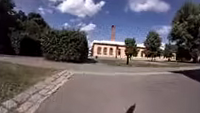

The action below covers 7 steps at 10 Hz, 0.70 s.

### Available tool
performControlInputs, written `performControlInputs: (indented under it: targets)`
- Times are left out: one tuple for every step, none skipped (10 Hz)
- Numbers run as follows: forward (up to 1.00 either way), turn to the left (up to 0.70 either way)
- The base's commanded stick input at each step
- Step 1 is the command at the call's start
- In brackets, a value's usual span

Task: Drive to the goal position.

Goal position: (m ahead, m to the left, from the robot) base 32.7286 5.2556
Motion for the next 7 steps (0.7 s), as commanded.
performControlInputs:
  targets:
    - [0.85,0.0]
    - [0.85,0.0]
    - [0.85,0.0]
    - [0.85,0.0]
    - [0.85,0.0]
    - [0.85,0.0]
    - [0.85,0.0]
